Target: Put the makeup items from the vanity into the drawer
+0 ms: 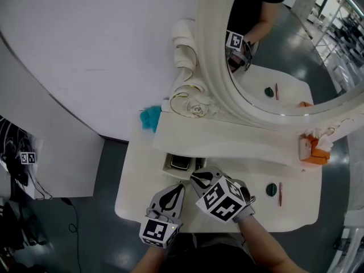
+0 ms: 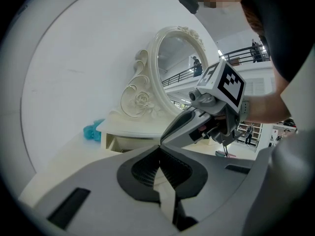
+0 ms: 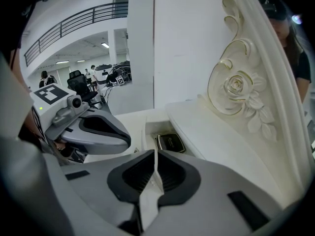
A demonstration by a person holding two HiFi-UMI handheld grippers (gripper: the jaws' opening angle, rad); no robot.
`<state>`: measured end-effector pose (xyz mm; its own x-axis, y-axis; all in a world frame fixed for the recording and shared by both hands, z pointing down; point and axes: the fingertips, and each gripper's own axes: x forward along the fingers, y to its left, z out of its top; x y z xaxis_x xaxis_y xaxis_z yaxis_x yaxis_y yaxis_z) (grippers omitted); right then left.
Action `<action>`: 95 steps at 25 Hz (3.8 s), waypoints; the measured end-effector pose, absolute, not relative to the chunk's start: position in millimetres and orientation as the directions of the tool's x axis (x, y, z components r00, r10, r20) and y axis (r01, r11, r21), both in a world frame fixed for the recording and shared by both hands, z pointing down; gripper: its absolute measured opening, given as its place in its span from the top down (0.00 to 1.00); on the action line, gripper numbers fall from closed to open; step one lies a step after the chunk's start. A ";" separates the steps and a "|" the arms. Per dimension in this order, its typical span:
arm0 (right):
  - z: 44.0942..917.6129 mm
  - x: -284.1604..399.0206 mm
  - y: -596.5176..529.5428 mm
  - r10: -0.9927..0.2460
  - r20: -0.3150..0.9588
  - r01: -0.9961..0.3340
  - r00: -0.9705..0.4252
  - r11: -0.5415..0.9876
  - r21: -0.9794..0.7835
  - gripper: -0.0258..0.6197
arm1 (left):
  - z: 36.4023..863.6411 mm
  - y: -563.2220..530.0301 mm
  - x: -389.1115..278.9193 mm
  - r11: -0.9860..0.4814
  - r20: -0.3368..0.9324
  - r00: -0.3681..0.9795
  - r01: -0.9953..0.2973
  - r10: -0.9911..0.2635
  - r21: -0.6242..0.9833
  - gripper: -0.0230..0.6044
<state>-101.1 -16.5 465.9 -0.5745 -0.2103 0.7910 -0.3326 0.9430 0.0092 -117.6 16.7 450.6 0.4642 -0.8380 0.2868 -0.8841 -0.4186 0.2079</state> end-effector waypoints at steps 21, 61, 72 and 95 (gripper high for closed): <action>462.2 -72.7 -1.5 -0.258 0.766 -0.410 -0.589 0.912 -0.008 0.93 | 449.3 22.9 -84.5 -0.502 0.284 0.542 -0.840 -0.791 0.208 0.94; 471.4 66.6 0.2 -0.396 0.768 -0.653 -0.504 0.756 -0.038 0.93 | 458.5 17.4 58.6 -0.736 0.296 0.771 -0.632 -0.564 0.243 0.94; 478.0 123.8 6.1 -0.432 0.774 -0.726 -0.463 0.686 -0.051 0.93 | 466.4 23.4 113.1 -0.790 0.309 0.822 -0.556 -0.478 0.259 0.94; 507.4 218.3 3.8 -0.442 0.838 -0.822 -0.319 0.570 -0.012 0.92 | 481.6 14.4 186.3 -0.840 0.332 0.864 -0.471 -0.378 0.270 0.94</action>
<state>218.3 3.8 507.4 -0.3193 -0.4422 0.8382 -0.8217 0.5698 -0.0124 186.3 14.4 481.6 0.8643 -0.3780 0.3320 -0.4709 -0.8399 0.2697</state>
